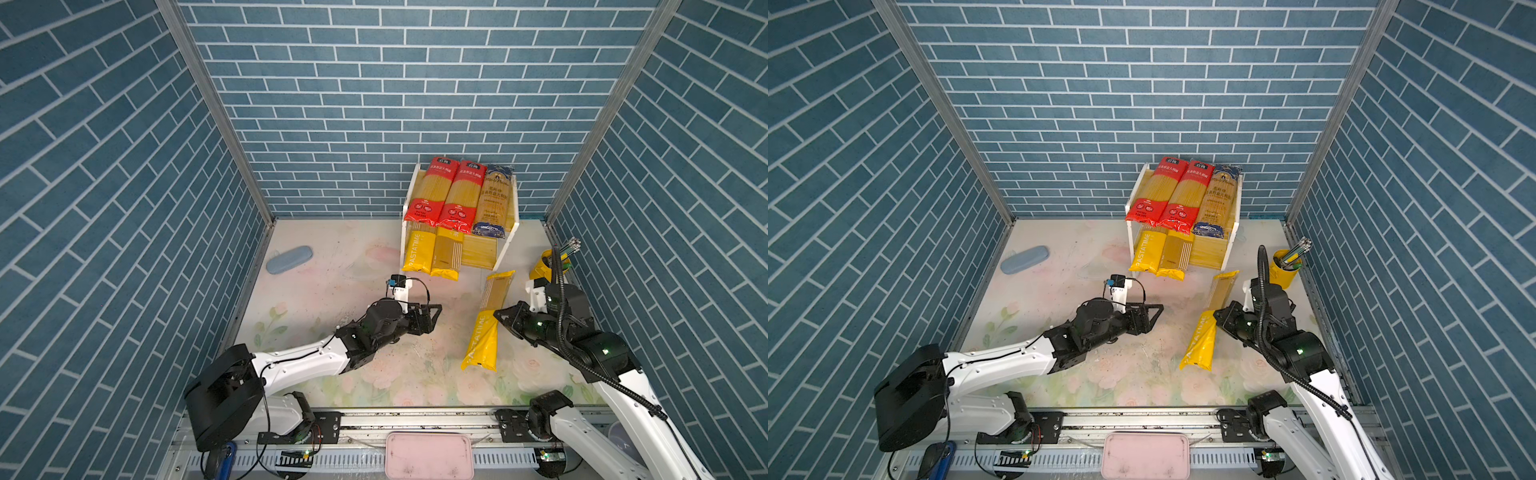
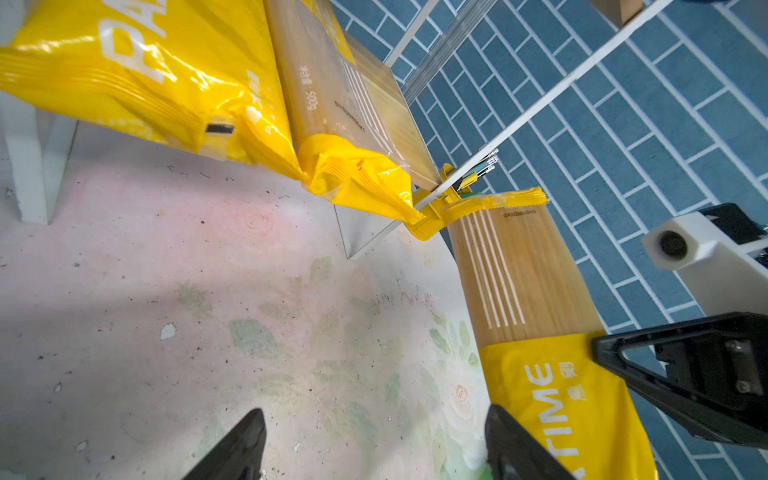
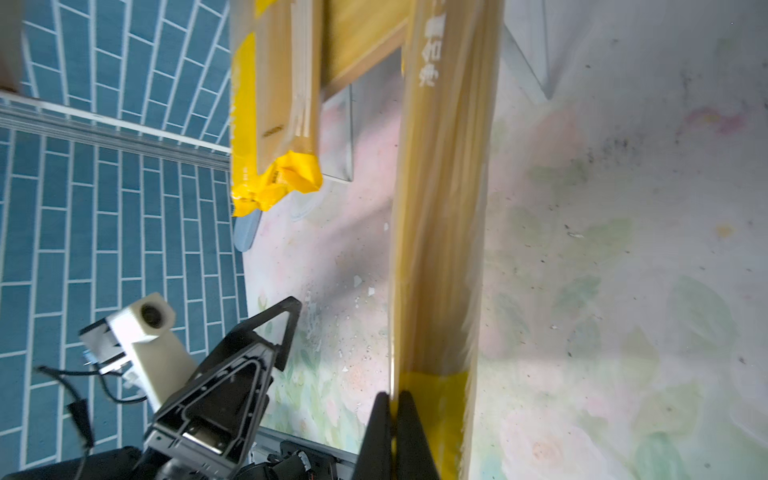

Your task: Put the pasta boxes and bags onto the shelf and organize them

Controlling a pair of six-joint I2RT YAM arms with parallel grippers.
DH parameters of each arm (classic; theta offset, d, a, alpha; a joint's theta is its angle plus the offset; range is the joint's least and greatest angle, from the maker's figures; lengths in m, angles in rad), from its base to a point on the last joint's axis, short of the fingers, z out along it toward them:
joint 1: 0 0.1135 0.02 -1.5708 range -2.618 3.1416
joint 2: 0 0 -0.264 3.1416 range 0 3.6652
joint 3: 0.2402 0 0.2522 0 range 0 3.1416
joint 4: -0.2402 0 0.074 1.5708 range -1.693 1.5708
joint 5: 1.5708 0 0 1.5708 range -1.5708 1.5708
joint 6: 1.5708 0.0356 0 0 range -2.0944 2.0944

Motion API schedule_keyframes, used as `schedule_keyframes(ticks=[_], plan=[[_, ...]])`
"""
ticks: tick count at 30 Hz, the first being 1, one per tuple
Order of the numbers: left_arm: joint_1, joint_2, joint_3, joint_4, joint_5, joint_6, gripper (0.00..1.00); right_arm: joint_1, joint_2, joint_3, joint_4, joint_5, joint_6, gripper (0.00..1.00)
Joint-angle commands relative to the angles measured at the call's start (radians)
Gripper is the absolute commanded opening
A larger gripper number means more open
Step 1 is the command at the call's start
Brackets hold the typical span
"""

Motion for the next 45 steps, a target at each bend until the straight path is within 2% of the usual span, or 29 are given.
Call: schedule_keyframes(ticks=[1, 5, 11, 18, 26, 36, 45], plan=[[0.007, -0.026, -0.008, 0.053, 0.028, -0.022, 0.83, 0.021, -0.003, 0.082, 0.181, -0.046, -0.024, 0.0], [0.012, -0.022, -0.025, 0.115, 0.03, -0.053, 0.84, 0.031, 0.021, 0.109, 0.222, -0.058, -0.03, 0.0], [0.051, 0.035, -0.006, 0.245, 0.12, -0.114, 0.86, 0.034, 0.074, 0.106, 0.33, -0.087, -0.051, 0.0], [0.051, 0.06, -0.046, 0.351, 0.163, -0.181, 0.9, 0.034, 0.13, 0.1, 0.465, -0.106, -0.071, 0.0], [0.044, 0.208, -0.02, 0.524, 0.22, -0.282, 0.9, 0.031, 0.212, 0.116, 0.546, -0.079, -0.172, 0.0], [0.023, 0.31, 0.058, 0.56, 0.25, -0.285, 0.91, 0.006, 0.303, 0.136, 0.637, -0.064, -0.223, 0.0], [0.017, 0.399, 0.141, 0.532, 0.27, -0.263, 0.9, -0.111, 0.316, 0.075, 0.767, -0.126, -0.134, 0.0]])
